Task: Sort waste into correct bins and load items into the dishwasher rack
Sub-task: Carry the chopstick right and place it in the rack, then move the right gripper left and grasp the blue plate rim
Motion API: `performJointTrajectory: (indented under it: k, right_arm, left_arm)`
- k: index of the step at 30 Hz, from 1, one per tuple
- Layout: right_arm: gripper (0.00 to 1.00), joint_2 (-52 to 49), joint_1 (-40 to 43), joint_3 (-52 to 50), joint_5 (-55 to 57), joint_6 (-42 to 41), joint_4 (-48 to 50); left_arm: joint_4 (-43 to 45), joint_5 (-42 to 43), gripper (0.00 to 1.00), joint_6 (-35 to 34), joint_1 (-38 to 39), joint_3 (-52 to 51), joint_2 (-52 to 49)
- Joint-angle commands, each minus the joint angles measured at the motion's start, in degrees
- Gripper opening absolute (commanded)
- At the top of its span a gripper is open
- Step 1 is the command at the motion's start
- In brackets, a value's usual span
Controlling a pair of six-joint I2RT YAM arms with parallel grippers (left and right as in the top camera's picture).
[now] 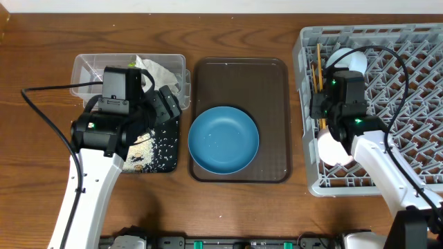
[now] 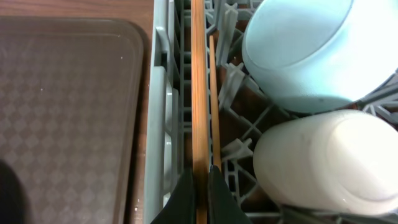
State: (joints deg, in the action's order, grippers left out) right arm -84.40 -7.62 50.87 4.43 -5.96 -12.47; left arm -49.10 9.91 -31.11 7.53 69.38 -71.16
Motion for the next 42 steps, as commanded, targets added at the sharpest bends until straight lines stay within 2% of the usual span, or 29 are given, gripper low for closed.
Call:
performJointTrajectory:
  k: [1, 3, 4, 5, 6, 7, 9, 17, 25, 28, 36, 42]
  right_arm:
    - [0.01, -0.70, 0.70, 0.11, -0.37, 0.76, 0.98]
    - [0.01, -0.81, 0.76, 0.11, -0.37, 0.76, 1.29]
    - [0.07, -0.81, 0.81, 0.11, -0.37, 0.74, 1.36]
    - [0.20, -0.81, 0.81, 0.11, -0.37, 0.74, 1.33]
    - [0.38, -0.81, 0.81, 0.11, -0.37, 0.74, 1.31]
    - [0.46, -0.81, 0.81, 0.11, -0.37, 0.74, 1.29]
    - [0.51, -0.81, 0.81, 0.11, -0.37, 0.76, 1.20]
    - [0.52, -0.72, 0.52, 0.11, -3.50, -0.87, -0.85]
    - [0.54, -0.68, -0.50, 0.11, -36.85, -8.74, -1.38]
    - [0.53, -0.68, -2.58, 0.11, -43.82, -11.39, -0.61]
    - [0.53, -0.68, -12.24, 0.11, -43.87, -11.34, -1.29]
    - [0.53, -0.68, -20.57, 0.07, -36.46, -11.28, -3.15]
  left_arm:
    - [-0.13, -0.33, 0.90, 0.39, -0.28, 1.25, -0.22]
    - [-0.13, -0.33, 0.90, 0.39, -0.28, 1.25, -0.22]
    - [-0.13, -0.33, 0.90, 0.39, -0.28, 1.25, -0.22]
    - [-0.13, -0.33, 0.90, 0.39, -0.28, 1.25, -0.22]
    - [-0.13, -0.33, 0.90, 0.39, -0.28, 1.25, -0.22]
    - [-0.13, -0.33, 0.90, 0.39, -0.28, 1.25, -0.22]
    - [-0.13, -0.33, 0.90, 0.39, -0.28, 1.25, -0.22]
    - [-0.13, -0.33, 0.90, 0.39, -0.28, 1.25, -0.22]
    - [-0.13, -0.33, 0.90, 0.39, -0.28, 1.25, -0.22]
    - [-0.13, -0.33, 0.90, 0.37, -0.28, 1.25, -0.22]
    - [-0.13, -0.33, 0.90, 0.39, -0.28, 1.25, -0.22]
    - [-0.13, -0.33, 0.90, 0.39, -0.28, 1.25, -0.22]
